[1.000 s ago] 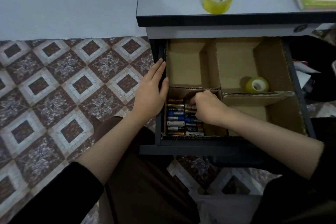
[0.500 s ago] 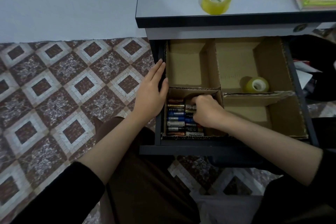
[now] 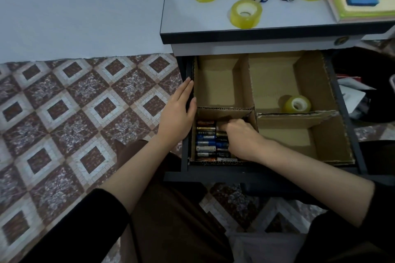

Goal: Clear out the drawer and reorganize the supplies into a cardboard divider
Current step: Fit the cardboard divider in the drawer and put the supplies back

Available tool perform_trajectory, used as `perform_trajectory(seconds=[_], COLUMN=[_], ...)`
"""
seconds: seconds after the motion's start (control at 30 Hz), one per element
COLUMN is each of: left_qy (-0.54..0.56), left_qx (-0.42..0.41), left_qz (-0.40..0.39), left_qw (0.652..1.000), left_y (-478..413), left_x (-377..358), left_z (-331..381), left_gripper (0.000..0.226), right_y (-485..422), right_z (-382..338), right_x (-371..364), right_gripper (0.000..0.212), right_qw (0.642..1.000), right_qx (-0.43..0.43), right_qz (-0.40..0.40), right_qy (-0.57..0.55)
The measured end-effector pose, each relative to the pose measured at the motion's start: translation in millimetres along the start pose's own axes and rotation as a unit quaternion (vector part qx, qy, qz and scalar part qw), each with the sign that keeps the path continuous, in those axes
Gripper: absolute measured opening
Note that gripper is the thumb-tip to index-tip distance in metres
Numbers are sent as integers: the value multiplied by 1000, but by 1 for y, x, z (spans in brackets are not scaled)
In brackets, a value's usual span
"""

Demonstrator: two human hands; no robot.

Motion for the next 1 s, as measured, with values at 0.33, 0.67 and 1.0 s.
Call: perform_trajectory(seconds=[0.33, 0.67, 1.0], left_qy=[-107, -108, -124], left_qx=[51, -46, -43], left_qz=[-102, -26, -1], left_qw=[988, 993, 991], left_y=[-11, -34, -90], left_x=[18, 77, 118], left_z=[13, 100, 148], left_gripper=[43, 22, 21], right_y=[66, 117, 128], right_z=[9, 23, 62], right_x=[83, 184, 268], right_gripper=[20, 10, 15], right_qw=[981, 947, 928], right_qx=[80, 77, -8], right_qz=[174, 311, 372], right_qy=[-30, 13, 17])
Point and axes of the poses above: each hand's wrist, its own y-axis away from the middle knuckle, its own x-axis out of the back of the hand, z = x × y, the point moved 8 cm from there along -y, towards the middle knuckle, and after that the axes turned 12 degrees about -z, right-handed, at the moved point
